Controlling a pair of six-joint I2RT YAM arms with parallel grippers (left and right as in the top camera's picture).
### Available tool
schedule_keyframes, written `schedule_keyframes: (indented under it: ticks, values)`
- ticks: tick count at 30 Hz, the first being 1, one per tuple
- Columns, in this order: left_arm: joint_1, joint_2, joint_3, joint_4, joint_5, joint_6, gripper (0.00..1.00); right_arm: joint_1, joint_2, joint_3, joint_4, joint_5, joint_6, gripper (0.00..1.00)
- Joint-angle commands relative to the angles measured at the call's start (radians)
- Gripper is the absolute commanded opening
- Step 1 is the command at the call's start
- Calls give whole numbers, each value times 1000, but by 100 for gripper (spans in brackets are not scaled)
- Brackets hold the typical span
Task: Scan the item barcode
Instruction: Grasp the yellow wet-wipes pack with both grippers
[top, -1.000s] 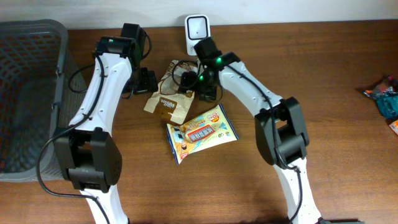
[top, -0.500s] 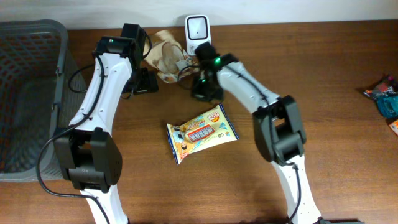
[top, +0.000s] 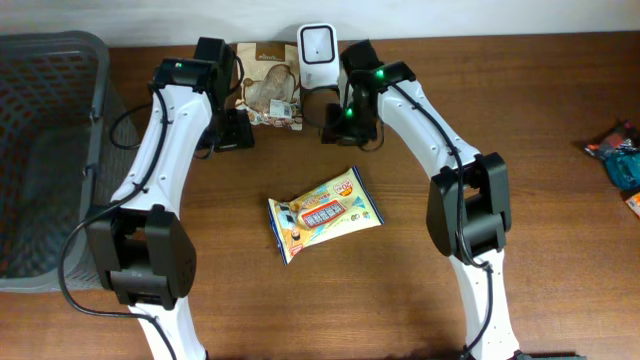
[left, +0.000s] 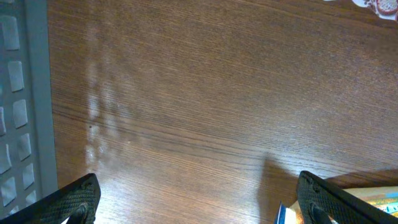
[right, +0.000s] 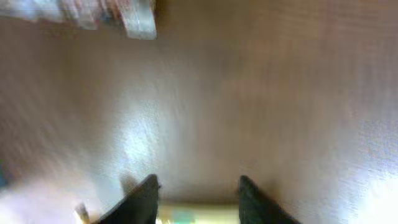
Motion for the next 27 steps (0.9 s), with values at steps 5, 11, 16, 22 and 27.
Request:
schedule_keyframes:
  ticks: [5,11,16,22,27]
  values:
    - [1,2,2,1,3,-17,99,63,-187,10,-381,-5,-263,80]
    - [1,2,2,1,3,-17,99,244,-180,-159,-267,17,-193,4]
    - [0,2,2,1,3,-17,99,230,-182,-226,-191,131,-48,6]
    - [0,2,2,55,3,-17,99,22,-186,-222,-252,142,-85,22]
    - [-14,5,-5,65,541,35,95,-172,-183,-223,-251,141,-103,98]
